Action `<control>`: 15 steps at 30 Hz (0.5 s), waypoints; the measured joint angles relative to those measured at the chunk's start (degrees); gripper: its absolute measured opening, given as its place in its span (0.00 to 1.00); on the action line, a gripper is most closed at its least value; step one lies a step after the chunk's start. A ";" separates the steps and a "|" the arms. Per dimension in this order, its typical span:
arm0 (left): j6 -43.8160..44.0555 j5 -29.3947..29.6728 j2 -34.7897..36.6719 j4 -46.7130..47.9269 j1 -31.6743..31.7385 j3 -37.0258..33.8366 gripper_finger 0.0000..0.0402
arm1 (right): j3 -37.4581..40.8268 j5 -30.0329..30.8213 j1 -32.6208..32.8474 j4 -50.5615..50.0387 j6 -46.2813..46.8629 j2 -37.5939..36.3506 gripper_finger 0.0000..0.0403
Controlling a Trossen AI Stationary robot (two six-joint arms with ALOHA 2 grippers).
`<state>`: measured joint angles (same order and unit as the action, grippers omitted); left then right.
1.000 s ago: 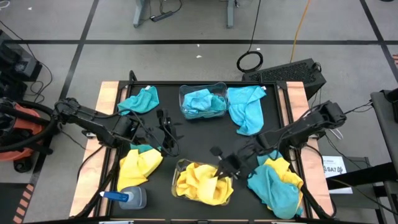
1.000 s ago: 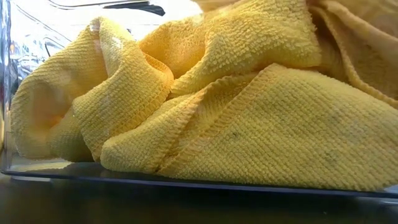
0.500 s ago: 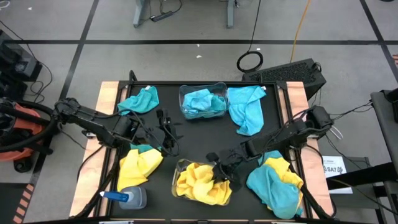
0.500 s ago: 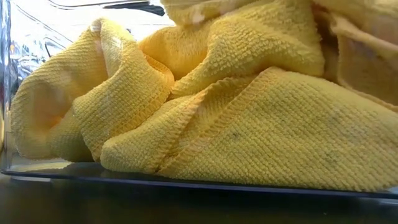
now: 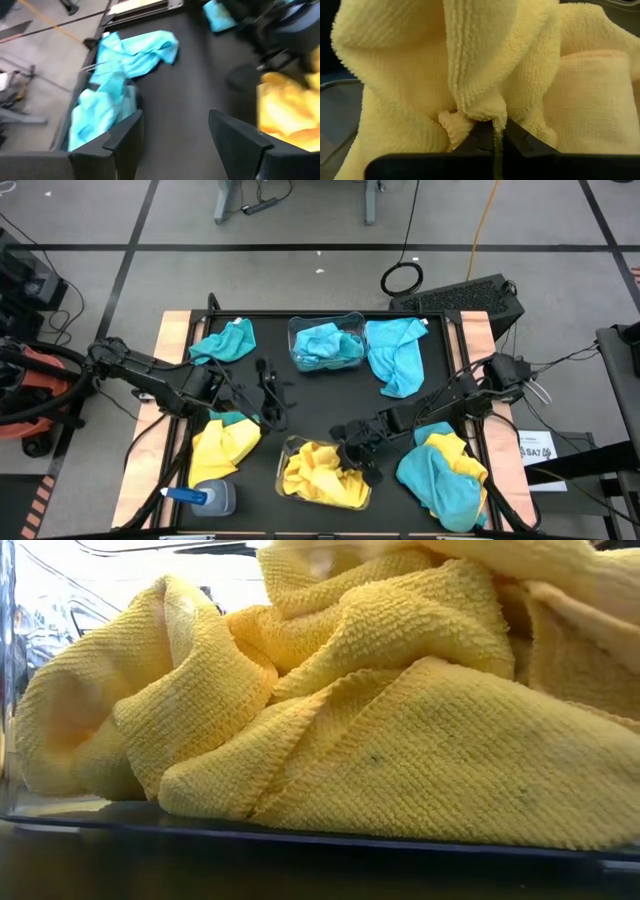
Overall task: Sort microfiber towel by color & place in baskets
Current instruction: Put the yellow microfiber towel into the bottom transparent bin
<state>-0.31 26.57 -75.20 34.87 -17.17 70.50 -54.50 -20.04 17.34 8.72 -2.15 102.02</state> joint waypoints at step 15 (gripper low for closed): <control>-4.64 -28.81 -6.17 -15.87 -1.45 0.00 0.57 | 0.00 0.47 0.01 -0.03 -0.02 0.02 0.23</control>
<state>-4.96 -2.24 -81.37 19.00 -18.62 70.50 -54.50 -19.57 17.34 8.69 -2.17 102.04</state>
